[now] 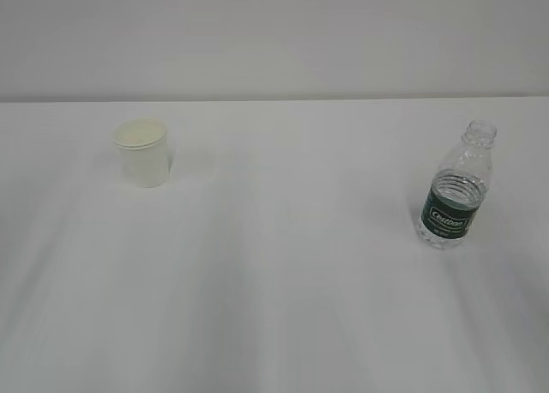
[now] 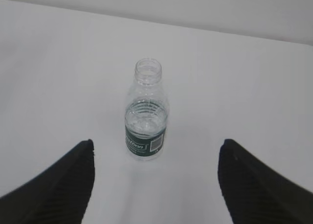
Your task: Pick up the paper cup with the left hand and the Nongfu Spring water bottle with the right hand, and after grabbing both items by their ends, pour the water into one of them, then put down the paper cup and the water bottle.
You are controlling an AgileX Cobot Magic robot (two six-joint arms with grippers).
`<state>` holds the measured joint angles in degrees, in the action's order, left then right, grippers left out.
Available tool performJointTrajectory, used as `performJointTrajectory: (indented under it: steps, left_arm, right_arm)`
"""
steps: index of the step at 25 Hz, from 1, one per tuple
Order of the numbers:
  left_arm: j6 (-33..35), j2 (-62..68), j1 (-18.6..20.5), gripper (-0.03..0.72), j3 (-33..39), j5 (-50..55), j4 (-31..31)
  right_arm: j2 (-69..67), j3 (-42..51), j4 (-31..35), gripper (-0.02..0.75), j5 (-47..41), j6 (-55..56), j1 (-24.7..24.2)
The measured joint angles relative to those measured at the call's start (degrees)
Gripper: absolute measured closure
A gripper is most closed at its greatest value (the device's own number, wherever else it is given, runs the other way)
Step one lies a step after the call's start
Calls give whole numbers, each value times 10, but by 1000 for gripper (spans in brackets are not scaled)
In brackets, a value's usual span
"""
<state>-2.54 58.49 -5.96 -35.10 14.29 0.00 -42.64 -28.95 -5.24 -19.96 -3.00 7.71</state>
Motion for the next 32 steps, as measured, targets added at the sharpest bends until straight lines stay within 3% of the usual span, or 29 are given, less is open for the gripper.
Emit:
performJointTrajectory:
  steps: [9, 18, 25, 32]
  left_arm:
    - [0, 59, 0, 99, 6, -66, 0]
    - [0, 60, 0, 100, 138, -274, -30]
    - [0, 67, 0, 113, 164, -341, -12]
    - [-4, 79, 0, 125, 202, -396, -36]
  right_arm:
    - [-41, 55, 7, 150, 119, 0, 0]
    - [-114, 63, 8, 150, 176, 6, 0]
    - [-172, 110, 10, 150, 297, 42, 0]
    - [-182, 152, 10, 150, 399, 51, 0]
